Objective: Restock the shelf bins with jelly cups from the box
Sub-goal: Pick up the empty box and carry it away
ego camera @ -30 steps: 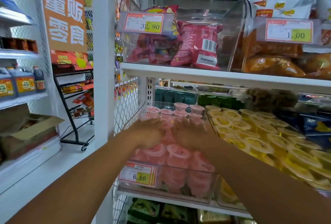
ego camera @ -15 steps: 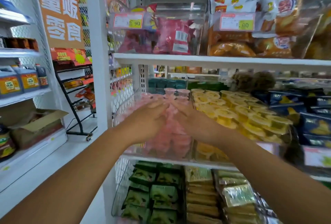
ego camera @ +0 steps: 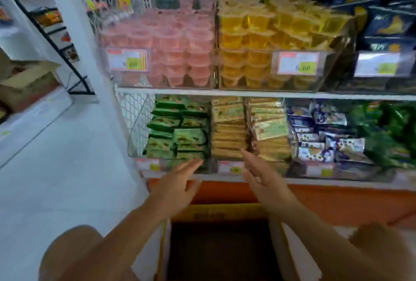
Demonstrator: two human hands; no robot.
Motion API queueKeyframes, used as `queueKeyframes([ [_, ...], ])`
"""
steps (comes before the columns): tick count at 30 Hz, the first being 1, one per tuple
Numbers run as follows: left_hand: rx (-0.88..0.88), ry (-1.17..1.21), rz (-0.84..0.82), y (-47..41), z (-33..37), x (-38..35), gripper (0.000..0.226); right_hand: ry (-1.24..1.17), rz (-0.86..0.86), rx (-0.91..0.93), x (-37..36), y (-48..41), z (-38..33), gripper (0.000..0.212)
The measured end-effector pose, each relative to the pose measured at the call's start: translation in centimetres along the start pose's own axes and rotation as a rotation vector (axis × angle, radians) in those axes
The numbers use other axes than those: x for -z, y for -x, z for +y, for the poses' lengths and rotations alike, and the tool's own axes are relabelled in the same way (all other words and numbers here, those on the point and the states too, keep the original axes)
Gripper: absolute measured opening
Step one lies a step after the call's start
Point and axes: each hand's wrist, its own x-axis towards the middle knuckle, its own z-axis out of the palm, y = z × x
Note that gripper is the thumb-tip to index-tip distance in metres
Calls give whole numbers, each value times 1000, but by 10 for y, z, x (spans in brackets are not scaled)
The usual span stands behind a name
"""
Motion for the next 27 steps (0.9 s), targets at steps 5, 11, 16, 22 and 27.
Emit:
queueKeyframes([
  [5,269,78,-100,13,-52,-87,59,196,43,-274,-31,20,99,53],
  [11,550,-99,-221,58,-107,-148,73,286,-9,-533,-50,64,189,63],
  [16,695,-21,-212,96,-143,-177,86,212,-5,-700,-58,101,215,78],
  [22,739,177,-43,122,-137,-193,88,215,45,-758,-66,114,235,84],
  [27,757,169,-41,134,-142,-196,91,184,34,-761,-66,121,237,82],
])
